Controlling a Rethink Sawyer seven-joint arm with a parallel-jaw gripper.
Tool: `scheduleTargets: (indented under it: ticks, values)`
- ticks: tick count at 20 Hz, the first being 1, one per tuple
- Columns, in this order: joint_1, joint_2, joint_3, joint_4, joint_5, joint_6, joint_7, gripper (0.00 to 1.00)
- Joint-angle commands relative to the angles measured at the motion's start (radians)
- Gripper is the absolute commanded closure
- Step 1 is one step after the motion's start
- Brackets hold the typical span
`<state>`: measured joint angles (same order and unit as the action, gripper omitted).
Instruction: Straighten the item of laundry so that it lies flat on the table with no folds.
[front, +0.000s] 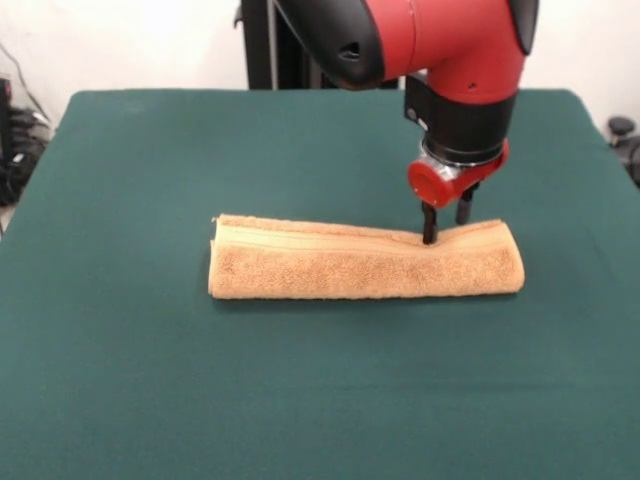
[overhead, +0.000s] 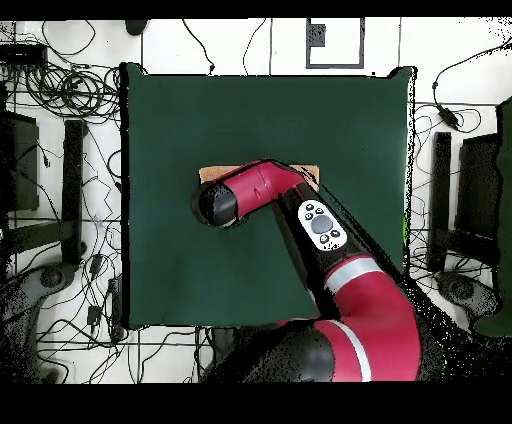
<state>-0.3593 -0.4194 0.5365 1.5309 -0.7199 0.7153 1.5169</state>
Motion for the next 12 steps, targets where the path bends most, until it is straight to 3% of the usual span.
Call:
scheduleTargets:
  ticks: [1,12]
  values:
    - [0.039,0.096,-0.040,0.041,0.016,-0.142,0.169,0.00]
    - [0.061,0.082,-0.076,0.046,0.065,-0.137,0.175,0.00]
